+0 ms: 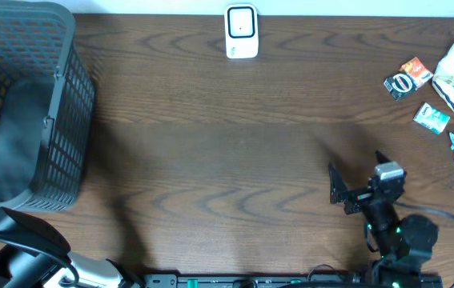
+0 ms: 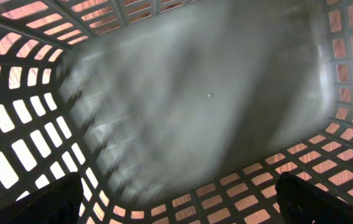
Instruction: Scan the item barcode
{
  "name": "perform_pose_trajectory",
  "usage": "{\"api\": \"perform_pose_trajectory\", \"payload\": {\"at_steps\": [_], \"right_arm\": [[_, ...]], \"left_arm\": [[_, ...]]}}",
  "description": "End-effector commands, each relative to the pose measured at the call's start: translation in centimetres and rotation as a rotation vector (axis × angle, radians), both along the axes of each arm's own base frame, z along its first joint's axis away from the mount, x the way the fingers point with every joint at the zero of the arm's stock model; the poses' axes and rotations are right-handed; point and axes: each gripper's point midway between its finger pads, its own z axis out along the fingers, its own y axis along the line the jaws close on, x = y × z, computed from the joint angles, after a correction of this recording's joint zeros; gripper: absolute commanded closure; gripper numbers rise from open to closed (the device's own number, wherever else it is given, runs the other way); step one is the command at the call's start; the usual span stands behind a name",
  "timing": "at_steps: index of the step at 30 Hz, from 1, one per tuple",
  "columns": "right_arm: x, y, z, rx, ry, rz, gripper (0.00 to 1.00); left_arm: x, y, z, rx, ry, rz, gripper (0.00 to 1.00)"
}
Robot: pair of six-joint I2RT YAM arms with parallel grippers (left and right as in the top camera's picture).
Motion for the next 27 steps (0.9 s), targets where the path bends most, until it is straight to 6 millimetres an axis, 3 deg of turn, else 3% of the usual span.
{"api": "perform_pose_trajectory", "payload": {"at_steps": [1, 13, 19, 27], "right_arm": [[-0.3, 0.0, -0.1, -0.025, -0.08, -0.003, 0.01], [-0.4, -1.5, 0.3, -0.039, -0.156, -0.125, 0.01], [-0.3, -2.0, -2.4, -0.038, -0.044, -0.17, 0.01], [-0.3, -2.4, -2.4, -0.027, -0.043, -0.193, 0.01]], "left_arm": [[-0.2, 0.0, -0.3, -0.008, 0.011, 0.008, 0.02], [-0.2, 0.0, -0.3, -0.008, 0.011, 0.008, 0.02], [-0.2, 0.0, -0.3, -0.008, 0.011, 0.008, 0.02], [-0.2, 0.0, -0.3, -0.008, 0.011, 0.008, 0.02]]}}
